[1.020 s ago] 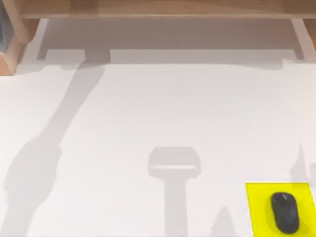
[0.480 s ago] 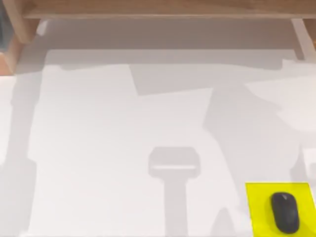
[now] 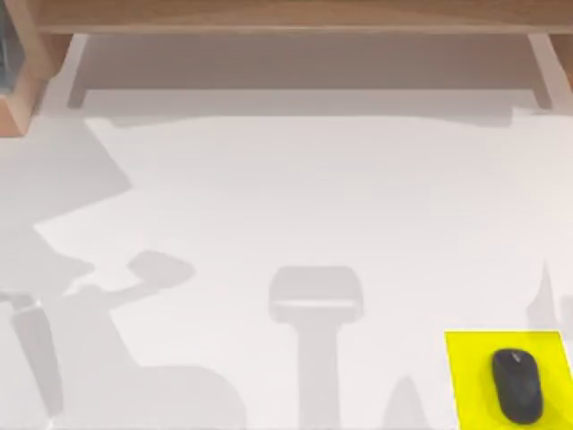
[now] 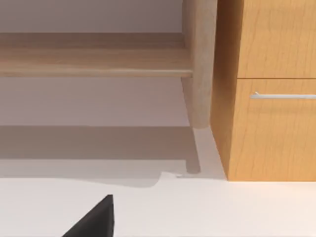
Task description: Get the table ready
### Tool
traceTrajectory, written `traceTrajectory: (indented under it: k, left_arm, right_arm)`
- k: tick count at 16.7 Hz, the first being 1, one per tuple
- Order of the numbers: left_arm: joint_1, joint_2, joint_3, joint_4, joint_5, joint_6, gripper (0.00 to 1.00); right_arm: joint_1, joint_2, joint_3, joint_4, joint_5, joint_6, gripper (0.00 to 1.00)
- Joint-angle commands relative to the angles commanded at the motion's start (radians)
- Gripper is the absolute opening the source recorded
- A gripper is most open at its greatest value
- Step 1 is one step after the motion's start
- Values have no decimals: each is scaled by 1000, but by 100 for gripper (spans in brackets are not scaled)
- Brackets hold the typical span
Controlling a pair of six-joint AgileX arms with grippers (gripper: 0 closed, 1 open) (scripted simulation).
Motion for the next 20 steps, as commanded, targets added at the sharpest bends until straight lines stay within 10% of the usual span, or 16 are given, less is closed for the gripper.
traceTrajectory:
  k: [5,12,20]
  left_arm:
    - [134,115,-155,133,169,280,0]
    - [35,363,-97,353,379,539,0]
    - [-20,446,-54,410,427,586,0]
  right_arm:
    - [0,0,0,0,0,0,100]
    - [0,0,0,0,0,0,100]
    - [0,0,0,0,0,0,100]
